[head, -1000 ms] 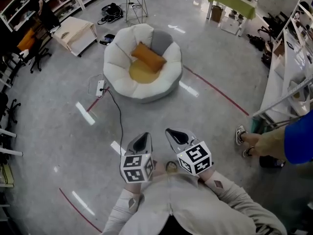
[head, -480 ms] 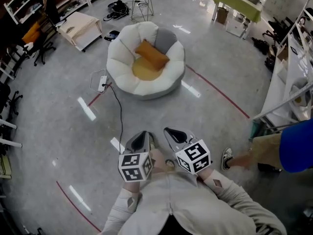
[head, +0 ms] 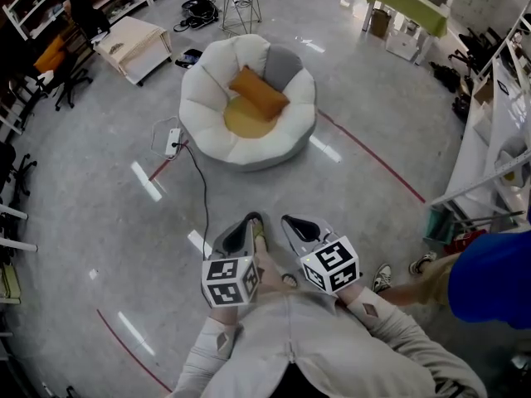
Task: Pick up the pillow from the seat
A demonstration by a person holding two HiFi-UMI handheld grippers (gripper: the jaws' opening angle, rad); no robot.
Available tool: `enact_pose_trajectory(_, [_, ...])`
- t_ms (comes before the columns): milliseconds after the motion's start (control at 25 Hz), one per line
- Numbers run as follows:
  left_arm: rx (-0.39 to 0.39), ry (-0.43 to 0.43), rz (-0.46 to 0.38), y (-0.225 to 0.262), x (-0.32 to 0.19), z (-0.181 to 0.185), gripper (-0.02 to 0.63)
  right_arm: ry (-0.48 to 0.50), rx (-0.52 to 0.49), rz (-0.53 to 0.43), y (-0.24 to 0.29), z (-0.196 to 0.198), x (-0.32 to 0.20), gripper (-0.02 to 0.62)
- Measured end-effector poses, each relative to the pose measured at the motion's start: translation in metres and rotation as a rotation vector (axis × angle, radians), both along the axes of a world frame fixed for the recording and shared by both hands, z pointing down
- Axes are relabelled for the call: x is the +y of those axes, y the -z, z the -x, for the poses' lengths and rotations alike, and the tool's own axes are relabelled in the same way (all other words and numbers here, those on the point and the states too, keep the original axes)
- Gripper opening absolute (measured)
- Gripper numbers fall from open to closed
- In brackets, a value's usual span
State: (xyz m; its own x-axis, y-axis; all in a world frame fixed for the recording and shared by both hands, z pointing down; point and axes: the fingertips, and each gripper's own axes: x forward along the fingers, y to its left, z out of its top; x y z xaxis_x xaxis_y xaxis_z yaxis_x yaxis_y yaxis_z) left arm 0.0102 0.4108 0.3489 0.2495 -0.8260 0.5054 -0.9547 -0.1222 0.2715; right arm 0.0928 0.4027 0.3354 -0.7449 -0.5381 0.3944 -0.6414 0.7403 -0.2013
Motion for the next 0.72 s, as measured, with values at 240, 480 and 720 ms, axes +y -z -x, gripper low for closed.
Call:
enact_pose_trajectory(240, [0.002,-0.004,0.014,-0.002,-0.042,0.012,0.006,-0.003,0.007,0.010,-0.001,0.013,-0.040,-0.002])
enact_pose_trajectory(480, [0.007,-0.014,0.018,-0.006,-0.090,0.027,0.006,-0.018,0.019,0.020,-0.007,0.025,-0.088,-0.002])
enact_pose_trajectory(720, [0.010,-0.020,0.025,-0.008,-0.138,0.050,0.006,-0.026,0.027,0.036,-0.012,0.047,-0.133,-0.002])
